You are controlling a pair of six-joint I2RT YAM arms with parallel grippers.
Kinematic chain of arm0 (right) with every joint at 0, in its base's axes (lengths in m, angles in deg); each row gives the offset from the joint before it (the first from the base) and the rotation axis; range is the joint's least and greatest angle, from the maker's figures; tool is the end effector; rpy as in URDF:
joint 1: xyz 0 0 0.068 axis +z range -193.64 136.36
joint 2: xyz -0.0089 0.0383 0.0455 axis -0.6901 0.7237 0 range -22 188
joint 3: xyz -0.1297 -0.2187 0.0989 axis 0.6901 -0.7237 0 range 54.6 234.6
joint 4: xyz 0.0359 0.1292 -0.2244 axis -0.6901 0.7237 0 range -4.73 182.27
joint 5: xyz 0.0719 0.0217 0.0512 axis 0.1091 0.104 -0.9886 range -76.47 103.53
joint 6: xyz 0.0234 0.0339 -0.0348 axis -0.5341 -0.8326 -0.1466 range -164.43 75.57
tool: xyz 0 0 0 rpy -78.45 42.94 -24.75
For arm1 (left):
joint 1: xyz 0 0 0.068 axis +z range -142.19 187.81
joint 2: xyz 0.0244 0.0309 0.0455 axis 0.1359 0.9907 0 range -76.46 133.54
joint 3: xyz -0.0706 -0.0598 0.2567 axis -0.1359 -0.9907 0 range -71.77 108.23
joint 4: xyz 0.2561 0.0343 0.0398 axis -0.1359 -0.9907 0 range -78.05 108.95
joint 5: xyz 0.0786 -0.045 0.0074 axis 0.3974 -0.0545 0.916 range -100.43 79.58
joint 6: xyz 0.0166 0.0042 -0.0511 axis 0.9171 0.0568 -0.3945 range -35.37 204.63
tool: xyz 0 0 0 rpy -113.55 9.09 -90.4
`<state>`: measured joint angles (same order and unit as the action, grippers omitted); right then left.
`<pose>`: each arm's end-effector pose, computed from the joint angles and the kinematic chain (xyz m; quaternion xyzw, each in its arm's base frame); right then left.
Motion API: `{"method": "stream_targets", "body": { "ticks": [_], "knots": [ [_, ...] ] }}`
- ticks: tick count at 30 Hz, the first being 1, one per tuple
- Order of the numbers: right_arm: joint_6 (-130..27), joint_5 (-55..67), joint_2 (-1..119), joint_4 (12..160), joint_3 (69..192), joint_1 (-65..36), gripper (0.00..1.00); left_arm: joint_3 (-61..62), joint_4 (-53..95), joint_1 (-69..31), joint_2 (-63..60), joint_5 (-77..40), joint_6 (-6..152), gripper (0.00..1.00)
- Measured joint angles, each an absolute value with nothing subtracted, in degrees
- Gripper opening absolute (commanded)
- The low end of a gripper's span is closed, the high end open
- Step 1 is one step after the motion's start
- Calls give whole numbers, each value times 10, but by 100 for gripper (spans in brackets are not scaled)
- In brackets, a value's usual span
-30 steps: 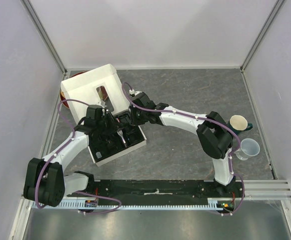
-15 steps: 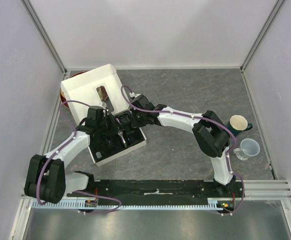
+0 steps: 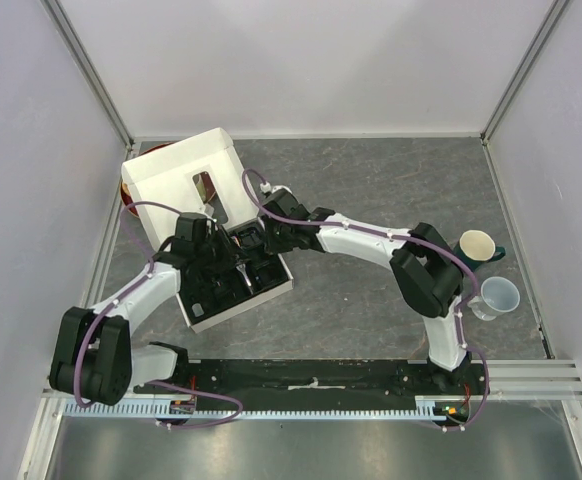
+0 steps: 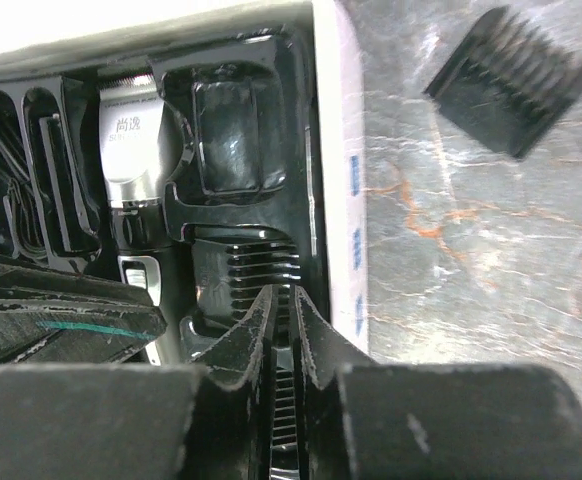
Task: Sort the hair-cutting tools
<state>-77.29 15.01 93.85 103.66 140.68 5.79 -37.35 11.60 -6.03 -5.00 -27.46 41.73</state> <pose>0.2938 0.3417 0.1999 -0.1300 0.9249 0.2259 0.2768 0.2353 -0.0688 0.1886 -0.1731 0.8969 -0.3023 0.2723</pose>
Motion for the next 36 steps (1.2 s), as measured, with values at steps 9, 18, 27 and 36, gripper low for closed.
{"method": "stream_targets", "body": {
  "ticks": [9, 18, 27, 36],
  "knots": [
    [-786, 281, 871, 1075, 1419, 51, 78, -374, 102, -60, -107, -252, 417, 30],
    [-819, 279, 872, 1094, 1422, -35, 98, -373, 68, -60, -168, -209, 426, 82],
    [-823, 256, 970, 1102, 1461, -58, 95, -373, 52, -60, -195, -185, 436, 100],
    [-825, 313, 1029, 1120, 1525, -1, 98, -373, 51, -60, -204, -180, 436, 100]
  ]
}}
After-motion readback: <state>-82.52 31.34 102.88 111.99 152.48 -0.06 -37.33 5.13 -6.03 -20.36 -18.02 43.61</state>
